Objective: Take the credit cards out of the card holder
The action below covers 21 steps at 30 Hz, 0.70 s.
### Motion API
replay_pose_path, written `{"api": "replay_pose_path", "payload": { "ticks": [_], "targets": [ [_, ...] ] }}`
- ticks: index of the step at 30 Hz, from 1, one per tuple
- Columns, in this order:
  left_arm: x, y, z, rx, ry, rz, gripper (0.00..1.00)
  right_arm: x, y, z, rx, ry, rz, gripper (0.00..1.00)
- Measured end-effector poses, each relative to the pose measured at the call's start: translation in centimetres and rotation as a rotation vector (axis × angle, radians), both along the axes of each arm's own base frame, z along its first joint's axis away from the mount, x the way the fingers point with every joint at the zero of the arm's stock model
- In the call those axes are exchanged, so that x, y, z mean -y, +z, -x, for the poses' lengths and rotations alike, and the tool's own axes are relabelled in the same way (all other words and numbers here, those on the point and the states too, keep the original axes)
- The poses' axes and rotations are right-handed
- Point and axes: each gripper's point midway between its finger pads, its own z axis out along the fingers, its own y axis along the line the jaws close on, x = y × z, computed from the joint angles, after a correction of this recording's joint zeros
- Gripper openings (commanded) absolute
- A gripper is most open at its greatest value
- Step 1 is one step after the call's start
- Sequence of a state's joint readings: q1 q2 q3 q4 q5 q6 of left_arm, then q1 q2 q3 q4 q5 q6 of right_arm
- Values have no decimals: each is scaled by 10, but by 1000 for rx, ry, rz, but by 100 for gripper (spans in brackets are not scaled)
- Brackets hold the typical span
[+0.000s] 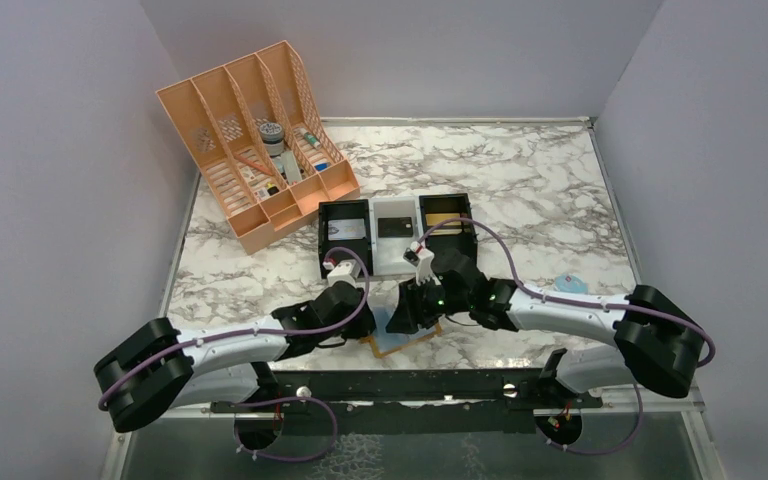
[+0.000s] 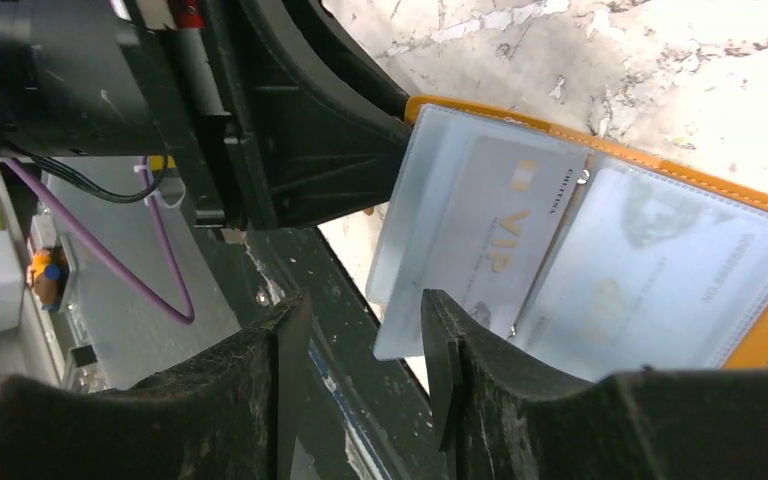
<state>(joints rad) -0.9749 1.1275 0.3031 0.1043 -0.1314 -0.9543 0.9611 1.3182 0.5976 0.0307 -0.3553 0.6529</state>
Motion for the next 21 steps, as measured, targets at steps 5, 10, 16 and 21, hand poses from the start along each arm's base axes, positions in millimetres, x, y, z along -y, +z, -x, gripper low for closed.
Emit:
{"api": "replay_pose_path", "payload": {
  "ticks": [5,10,16,21],
  "targets": [
    [-15,10,3,6,28,-34,38,-5,-5,2,-30,8,-7,47],
    [-27,33,1,45,76,-16,39,-7,-13,5,-56,24,3,47],
    [-36,38,4,48,93,-23,39,-6,-19,3,-62,14,21,47],
    [-33,40,4,50,80,-10,38,2,-27,-9,-31,-59,78,45]
  ]
}}
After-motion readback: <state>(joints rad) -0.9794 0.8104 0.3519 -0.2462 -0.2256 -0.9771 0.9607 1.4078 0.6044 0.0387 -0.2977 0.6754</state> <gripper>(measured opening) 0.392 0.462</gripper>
